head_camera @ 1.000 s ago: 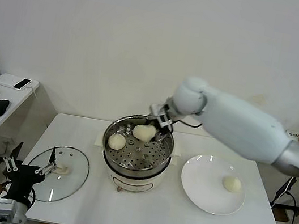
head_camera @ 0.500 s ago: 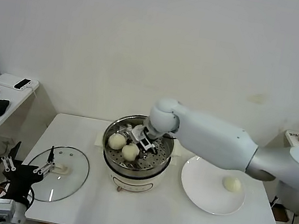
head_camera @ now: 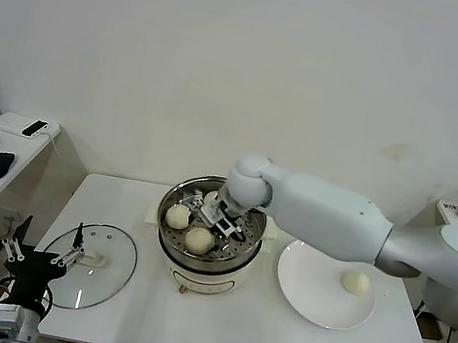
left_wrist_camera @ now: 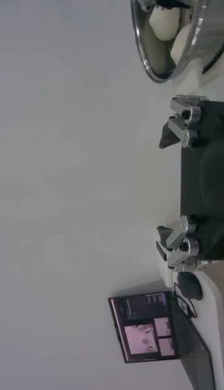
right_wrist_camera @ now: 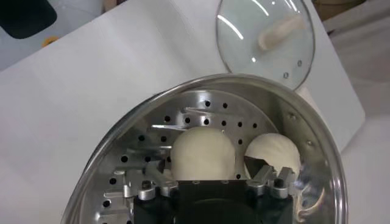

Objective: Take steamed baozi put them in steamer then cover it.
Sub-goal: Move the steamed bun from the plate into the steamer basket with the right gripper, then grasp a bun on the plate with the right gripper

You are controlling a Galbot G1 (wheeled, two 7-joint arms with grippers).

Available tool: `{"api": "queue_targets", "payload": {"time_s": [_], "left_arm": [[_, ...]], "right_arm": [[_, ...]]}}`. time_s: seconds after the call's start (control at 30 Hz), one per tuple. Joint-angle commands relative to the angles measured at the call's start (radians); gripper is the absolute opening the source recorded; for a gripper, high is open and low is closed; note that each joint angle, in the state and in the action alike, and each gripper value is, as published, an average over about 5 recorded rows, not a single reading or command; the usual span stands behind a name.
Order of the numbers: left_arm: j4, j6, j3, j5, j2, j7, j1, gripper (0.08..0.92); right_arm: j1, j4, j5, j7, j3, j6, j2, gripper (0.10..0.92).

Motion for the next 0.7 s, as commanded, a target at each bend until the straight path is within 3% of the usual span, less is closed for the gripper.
{"api": "queue_targets", "payload": {"time_s": [0.03,0.33,0.53,0.7], "left_arm": [[0.001,0.001,0.004,-0.001,0.008,0.001,0.001,0.823],[0.004,0.002,0.042,-0.001,0.032,0.001,-0.012,0.823],[0.008,0.002,0.075,0.001,0.045,0.002,-0.024,0.823],[0.015,0.001,0.082,0.0,0.061,0.004,-0.026,0.823]], "right_arm": [[0.08,0.05,0.12,-0.009,0.044,-0.059,-0.149,0.822],[0.072,0.215,0.181,-0.023,0.081,-0.292,-0.547,0.823],[-0.207,0.269,0.038,-0.021,0.252,-0.295,-0.761,0.823],[-0.454,0.229,-0.106,-0.035,0.412,-0.255,-0.814,0.823]]}}
